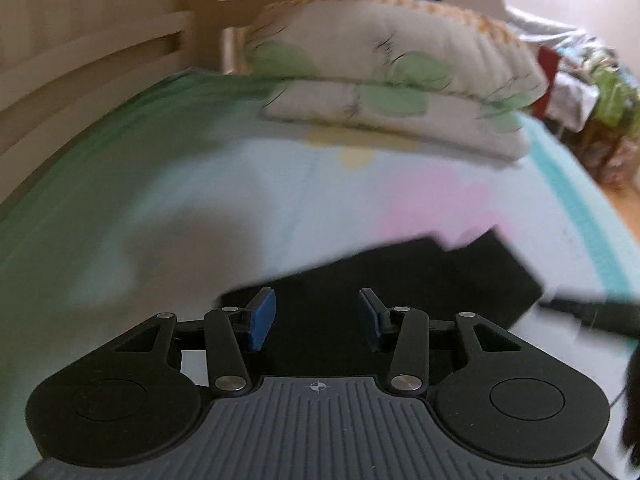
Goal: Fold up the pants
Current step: 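Fold the lifted end over the strip with the left tool and release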
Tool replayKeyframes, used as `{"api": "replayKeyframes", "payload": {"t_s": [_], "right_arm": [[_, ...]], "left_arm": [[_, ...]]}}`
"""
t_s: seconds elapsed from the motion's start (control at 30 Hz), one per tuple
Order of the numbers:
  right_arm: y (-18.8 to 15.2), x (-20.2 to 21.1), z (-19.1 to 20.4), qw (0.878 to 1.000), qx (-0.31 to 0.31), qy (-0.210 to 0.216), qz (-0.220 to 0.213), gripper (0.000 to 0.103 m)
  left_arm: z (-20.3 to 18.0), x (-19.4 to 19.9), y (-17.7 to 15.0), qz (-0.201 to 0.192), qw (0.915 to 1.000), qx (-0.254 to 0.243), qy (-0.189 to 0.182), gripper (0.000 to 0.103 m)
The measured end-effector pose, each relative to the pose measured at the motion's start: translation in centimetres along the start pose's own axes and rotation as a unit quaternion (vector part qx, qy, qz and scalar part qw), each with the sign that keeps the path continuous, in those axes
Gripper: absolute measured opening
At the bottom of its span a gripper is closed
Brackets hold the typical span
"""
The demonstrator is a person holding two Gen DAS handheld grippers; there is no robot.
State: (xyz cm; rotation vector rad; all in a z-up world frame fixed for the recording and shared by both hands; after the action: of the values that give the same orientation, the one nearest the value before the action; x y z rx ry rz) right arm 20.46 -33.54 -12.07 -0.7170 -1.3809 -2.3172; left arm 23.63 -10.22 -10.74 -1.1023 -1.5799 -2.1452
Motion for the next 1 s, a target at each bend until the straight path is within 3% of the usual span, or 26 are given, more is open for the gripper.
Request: {"api": "replayKeyframes", "payload": {"t_s": [0.13, 0.27, 0.57, 0.83, 0.93, 0.97, 1.0], "right_arm": [[1.4, -2.0, 0.7, 1.0, -0.016, 0.023, 0.001, 0.046], [1.6, -5.9, 1.2, 0.999, -0.002, 0.017, 0.033, 0.048], [1.1, -12.5, 0.2, 0.994, -0.018, 0.012, 0.107, 0.051], [1.3, -13.5, 0.1, 0.99, -0.023, 0.062, 0.128, 0.056], [1.0, -13.1, 0.2, 0.989, -0.001, 0.07, 0.128, 0.047], [0.9, -13.0, 0.2, 0.99, 0.005, 0.066, 0.126, 0.031], [0.9, -12.9, 0.3, 0.99, 0.006, 0.068, 0.126, 0.024]], "left_arm": [[0.4, 0.6, -3.9, 0.022, 0.9997, -0.004, 0.012, 0.044], [-1.0, 0.8, -6.0, 0.034, 0.9994, 0.008, -0.009, 0.045], [-3.1, -1.6, -8.3, 0.068, 0.9968, -0.043, -0.006, 0.047], [-2.6, -3.4, -8.7, 0.085, 0.9956, -0.038, 0.002, 0.047], [-2.2, -3.9, -8.7, 0.085, 0.9955, -0.041, 0.011, 0.047], [-2.2, -3.9, -8.8, 0.085, 0.9953, -0.043, 0.015, 0.047], [-2.2, -4.0, -8.9, 0.084, 0.9951, -0.048, 0.019, 0.047]]}}
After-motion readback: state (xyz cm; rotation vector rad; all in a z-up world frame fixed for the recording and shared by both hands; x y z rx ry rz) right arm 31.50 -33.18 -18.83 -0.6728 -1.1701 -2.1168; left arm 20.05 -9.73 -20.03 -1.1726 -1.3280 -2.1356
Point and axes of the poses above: each gripper's, at about its wrist camera, not at the fingertips, and x roughly against the way its jaws point, z to its left, y to its top, the point moved 10 cm from there along -x, roughly the way its jaws point, and after that the axes turned 10 degrees about -x, right-handed, at the moved point
